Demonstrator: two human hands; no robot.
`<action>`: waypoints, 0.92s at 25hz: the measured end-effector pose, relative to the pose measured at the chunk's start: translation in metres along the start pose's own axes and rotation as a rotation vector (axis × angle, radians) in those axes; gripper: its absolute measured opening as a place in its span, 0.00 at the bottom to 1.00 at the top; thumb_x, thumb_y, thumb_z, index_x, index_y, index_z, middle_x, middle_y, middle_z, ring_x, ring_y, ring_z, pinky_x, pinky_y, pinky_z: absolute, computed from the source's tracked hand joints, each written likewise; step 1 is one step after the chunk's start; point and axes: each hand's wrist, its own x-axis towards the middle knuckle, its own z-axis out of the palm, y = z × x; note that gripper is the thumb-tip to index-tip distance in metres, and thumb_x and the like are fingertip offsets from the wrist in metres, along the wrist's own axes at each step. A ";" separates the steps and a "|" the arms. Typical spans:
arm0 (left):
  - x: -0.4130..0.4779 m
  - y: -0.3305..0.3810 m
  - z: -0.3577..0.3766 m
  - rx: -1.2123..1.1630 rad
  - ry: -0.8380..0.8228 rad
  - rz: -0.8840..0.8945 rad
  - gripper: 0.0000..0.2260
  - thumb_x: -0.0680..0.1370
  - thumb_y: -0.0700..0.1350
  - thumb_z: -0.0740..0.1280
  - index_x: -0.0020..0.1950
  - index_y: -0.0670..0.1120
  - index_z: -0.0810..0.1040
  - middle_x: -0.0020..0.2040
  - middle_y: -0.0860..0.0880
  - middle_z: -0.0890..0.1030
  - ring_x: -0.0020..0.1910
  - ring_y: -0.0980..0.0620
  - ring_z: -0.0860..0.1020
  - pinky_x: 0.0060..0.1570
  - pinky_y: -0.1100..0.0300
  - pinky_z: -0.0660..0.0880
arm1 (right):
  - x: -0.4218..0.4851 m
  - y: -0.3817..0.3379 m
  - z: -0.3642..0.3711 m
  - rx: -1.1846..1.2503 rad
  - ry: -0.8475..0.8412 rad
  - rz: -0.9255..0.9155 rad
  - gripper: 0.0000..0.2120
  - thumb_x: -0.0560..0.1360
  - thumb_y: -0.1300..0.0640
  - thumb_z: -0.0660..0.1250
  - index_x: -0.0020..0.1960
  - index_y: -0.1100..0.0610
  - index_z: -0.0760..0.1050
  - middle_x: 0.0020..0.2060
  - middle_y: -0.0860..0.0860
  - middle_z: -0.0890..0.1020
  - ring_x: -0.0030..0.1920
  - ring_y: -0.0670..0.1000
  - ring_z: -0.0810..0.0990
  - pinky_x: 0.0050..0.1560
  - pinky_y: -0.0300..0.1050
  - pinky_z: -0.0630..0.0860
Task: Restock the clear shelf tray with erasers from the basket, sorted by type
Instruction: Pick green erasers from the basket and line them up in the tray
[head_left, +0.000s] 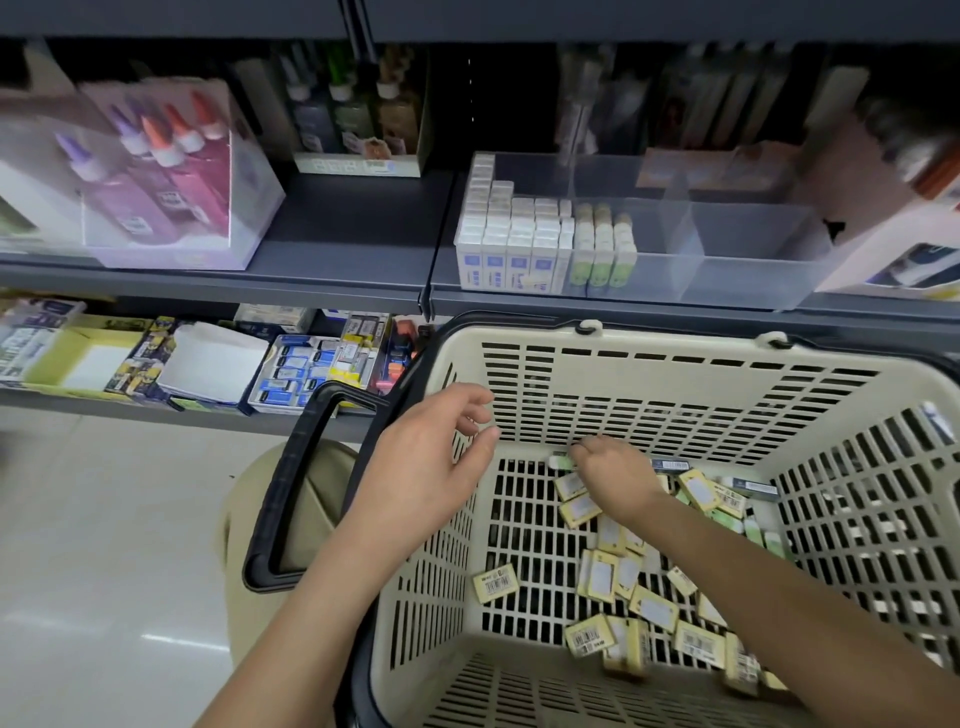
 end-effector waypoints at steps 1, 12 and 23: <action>0.000 0.000 0.000 -0.001 0.001 0.002 0.12 0.75 0.46 0.66 0.58 0.52 0.74 0.46 0.60 0.79 0.46 0.64 0.76 0.49 0.63 0.73 | 0.001 -0.001 0.001 -0.008 -0.008 -0.009 0.19 0.73 0.68 0.60 0.64 0.59 0.68 0.57 0.55 0.74 0.57 0.55 0.73 0.55 0.47 0.70; 0.003 0.007 0.006 0.119 -0.049 -0.016 0.11 0.75 0.50 0.65 0.57 0.53 0.75 0.49 0.61 0.77 0.45 0.64 0.74 0.44 0.70 0.68 | -0.014 -0.005 -0.006 0.043 -0.216 0.026 0.08 0.78 0.56 0.62 0.52 0.60 0.73 0.52 0.56 0.77 0.55 0.56 0.74 0.48 0.47 0.71; 0.033 0.030 0.055 0.189 -0.451 -0.128 0.12 0.76 0.54 0.62 0.57 0.53 0.75 0.59 0.55 0.75 0.48 0.58 0.74 0.45 0.63 0.68 | -0.042 0.002 -0.001 0.186 -0.253 0.074 0.10 0.74 0.66 0.59 0.55 0.58 0.70 0.52 0.56 0.77 0.51 0.56 0.76 0.38 0.46 0.71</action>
